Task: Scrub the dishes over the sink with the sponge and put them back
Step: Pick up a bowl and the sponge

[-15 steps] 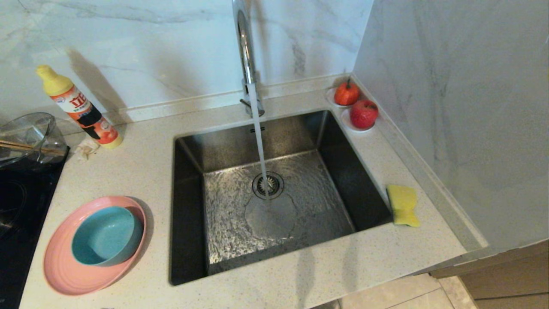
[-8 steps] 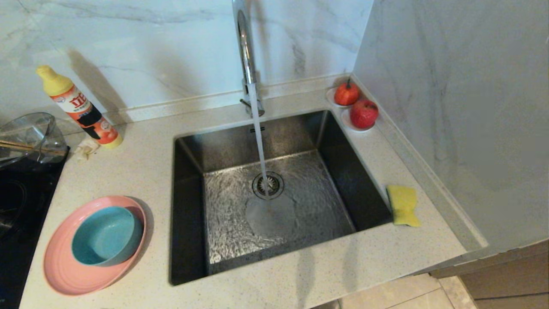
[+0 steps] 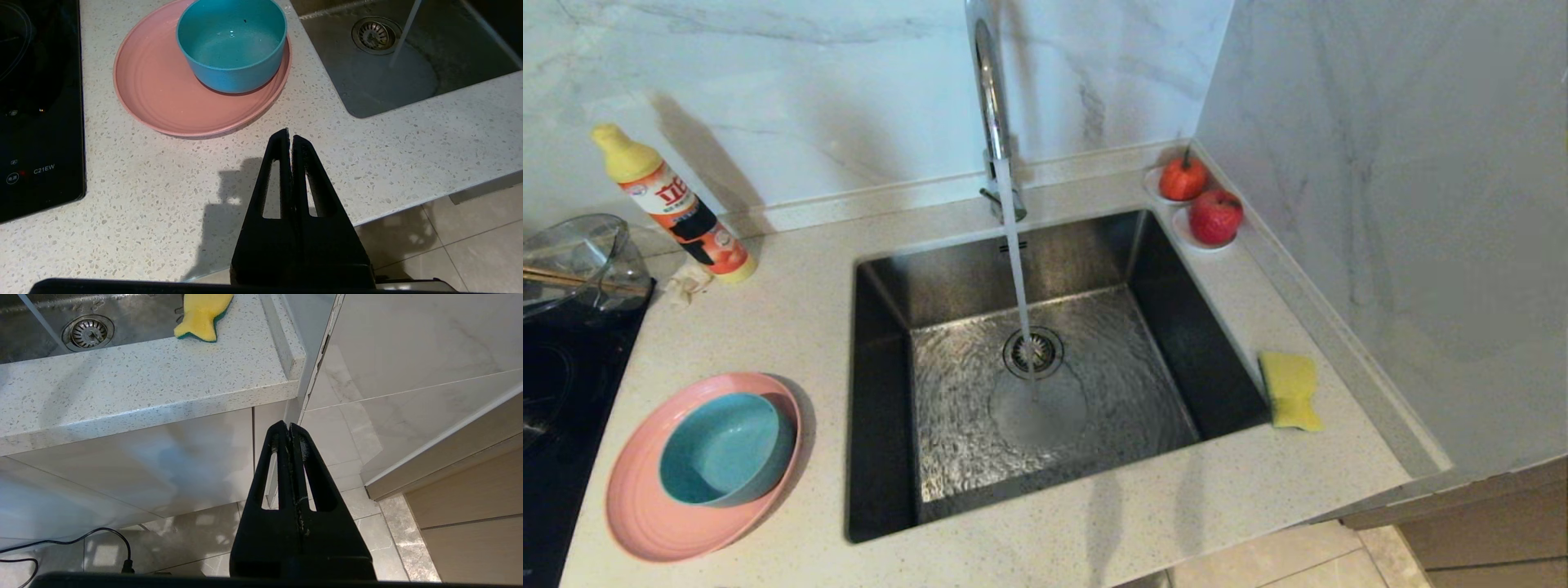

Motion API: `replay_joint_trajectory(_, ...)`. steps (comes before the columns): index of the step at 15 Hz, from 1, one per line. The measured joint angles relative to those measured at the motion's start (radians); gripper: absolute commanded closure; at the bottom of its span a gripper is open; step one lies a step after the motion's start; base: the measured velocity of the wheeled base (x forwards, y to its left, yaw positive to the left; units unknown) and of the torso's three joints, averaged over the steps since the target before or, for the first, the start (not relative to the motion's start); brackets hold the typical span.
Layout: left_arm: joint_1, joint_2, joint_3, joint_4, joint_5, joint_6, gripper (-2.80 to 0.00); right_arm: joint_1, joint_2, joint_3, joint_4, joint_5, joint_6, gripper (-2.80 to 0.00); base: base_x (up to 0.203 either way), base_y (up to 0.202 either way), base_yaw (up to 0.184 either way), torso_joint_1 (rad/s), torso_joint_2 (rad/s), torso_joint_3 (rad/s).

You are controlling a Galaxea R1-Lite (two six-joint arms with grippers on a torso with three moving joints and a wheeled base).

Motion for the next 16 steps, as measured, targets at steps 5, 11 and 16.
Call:
replay_joint_trajectory(5,0.000,0.000,0.000,0.000,0.000,0.000,0.00,0.000,0.000,0.000,0.008,0.005,-0.061,0.00,0.000,0.000,0.000,0.000,0.00,0.000)
replay_joint_trajectory(11,0.000,0.001,0.000,0.001,0.000,-0.003,0.00,0.001,0.000,-0.035,0.021,0.026,-0.090,0.00,0.000,0.000,0.000,0.000,0.00,0.000)
replay_joint_trajectory(16,0.000,0.001,0.000,0.001,0.000,-0.003,0.00,0.000,0.086,-0.448,0.198,0.140,-0.007,0.00,0.000,0.000,0.000,0.000,0.00,0.000)
